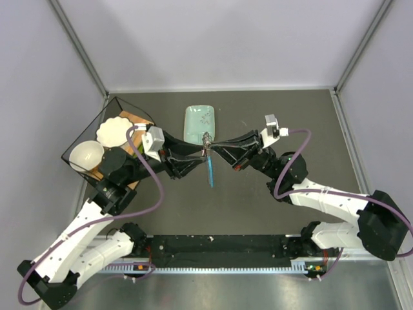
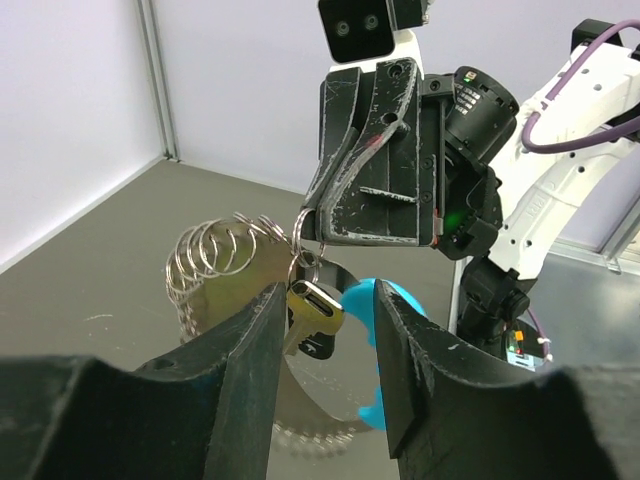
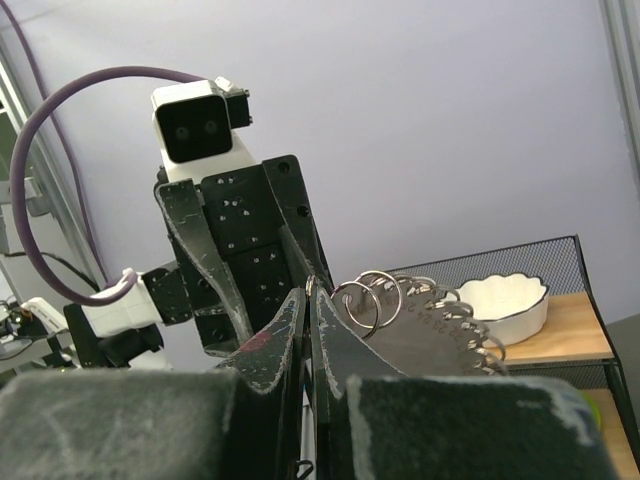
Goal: Remove the keys from the keyring
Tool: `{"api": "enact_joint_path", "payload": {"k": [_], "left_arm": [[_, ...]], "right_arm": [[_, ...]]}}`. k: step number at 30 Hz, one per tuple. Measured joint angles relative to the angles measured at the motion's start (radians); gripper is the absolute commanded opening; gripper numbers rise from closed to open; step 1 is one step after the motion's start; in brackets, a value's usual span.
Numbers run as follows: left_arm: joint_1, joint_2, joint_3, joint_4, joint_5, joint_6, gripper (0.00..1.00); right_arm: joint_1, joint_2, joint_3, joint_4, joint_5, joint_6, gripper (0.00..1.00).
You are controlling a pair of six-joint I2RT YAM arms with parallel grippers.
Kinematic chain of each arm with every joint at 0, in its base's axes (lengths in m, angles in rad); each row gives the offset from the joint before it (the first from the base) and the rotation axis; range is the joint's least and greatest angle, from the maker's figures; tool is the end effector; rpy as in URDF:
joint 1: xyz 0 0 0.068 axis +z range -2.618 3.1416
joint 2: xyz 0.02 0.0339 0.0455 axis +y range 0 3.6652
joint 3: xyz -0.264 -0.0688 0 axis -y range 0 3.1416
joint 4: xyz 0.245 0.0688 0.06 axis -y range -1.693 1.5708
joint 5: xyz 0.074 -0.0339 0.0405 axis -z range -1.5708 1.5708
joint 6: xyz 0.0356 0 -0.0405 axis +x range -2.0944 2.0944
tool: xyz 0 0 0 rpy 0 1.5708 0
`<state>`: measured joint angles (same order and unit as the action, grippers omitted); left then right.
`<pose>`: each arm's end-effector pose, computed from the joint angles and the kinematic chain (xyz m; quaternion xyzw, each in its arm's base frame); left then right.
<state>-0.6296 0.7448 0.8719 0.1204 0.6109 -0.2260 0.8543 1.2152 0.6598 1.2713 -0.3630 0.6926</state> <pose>0.1184 -0.1115 0.4083 0.3499 0.5265 -0.4803 0.6080 0.1539 0.1960 0.3532 -0.1967 0.3931 0.6788 0.5882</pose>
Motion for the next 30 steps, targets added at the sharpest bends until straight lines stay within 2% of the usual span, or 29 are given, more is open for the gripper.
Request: {"api": "enact_joint_path", "payload": {"k": [8, 10, 15, 19, 30], "left_arm": [[0.0, 0.023, -0.011, 0.0, 0.0, 0.016, 0.27], [0.0, 0.031, -0.012, -0.001, 0.002, 0.016, 0.15], [0.0, 0.035, -0.016, 0.0, 0.013, 0.015, 0.05], [0.0, 0.041, -0.021, 0.019, 0.036, 0.002, 0.0], [-0.01, 0.074, -0.051, 0.064, 0.116, -0.075, 0.0]], "right_arm": [[0.0, 0.0, 0.0, 0.0, -0.001, 0.003, 0.0], [0.0, 0.0, 0.0, 0.0, -0.001, 0.008, 0.0], [0.0, 0.0, 0.0, 0.0, -0.001, 0.01, 0.0], [0.0, 0.004, 0.0, 0.001, 0.0, 0.01, 0.0], [0.0, 0.016, 0.0, 0.003, 0.018, 0.008, 0.0]]}}
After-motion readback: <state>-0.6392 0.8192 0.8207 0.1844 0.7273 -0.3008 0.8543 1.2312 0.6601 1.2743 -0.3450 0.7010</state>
